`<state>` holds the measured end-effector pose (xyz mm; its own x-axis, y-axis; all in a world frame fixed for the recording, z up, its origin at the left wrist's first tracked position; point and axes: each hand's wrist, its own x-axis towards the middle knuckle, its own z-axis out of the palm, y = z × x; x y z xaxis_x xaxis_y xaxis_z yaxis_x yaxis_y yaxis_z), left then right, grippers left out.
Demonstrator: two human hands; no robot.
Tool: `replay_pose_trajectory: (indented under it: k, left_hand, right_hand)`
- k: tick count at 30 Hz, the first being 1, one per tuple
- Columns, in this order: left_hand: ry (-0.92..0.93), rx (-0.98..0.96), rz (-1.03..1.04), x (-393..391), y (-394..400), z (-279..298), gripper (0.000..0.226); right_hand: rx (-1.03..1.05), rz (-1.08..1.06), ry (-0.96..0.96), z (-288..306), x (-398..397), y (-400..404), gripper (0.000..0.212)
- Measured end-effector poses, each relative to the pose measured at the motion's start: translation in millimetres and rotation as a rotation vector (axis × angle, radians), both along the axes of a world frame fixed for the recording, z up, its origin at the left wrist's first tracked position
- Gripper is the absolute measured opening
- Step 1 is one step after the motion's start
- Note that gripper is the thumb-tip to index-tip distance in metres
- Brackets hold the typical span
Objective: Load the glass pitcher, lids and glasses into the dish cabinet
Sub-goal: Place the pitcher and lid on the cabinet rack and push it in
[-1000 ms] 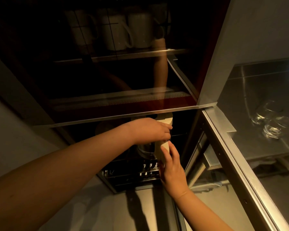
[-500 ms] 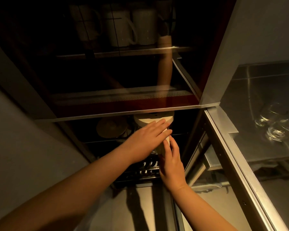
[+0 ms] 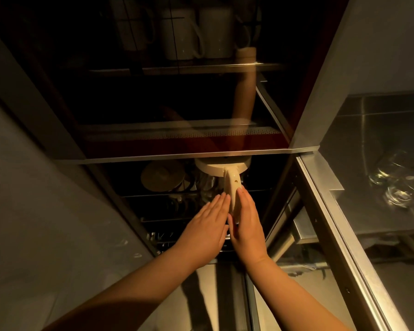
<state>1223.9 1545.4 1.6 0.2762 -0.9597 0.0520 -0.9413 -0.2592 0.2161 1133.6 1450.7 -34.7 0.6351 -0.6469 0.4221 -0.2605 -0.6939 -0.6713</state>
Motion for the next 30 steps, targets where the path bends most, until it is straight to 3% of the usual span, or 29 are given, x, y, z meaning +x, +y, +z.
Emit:
replay_pose_trajectory:
  k: [12, 20, 30]
  left_hand:
    - [0.233, 0.04, -0.017, 0, -19, 7, 0.063]
    - [0.547, -0.041, 0.045, 9, -27, 14, 0.074]
    - [0.526, -0.021, 0.051, 9, -29, 6, 0.08]
  right_hand:
    - [-0.008, 0.089, 0.125, 0, -1, -19, 0.098]
    - [0.014, 0.109, 0.135, 6, 11, -22, 0.094]
    - [0.032, 0.112, 0.093, -8, 1, -23, 0.094]
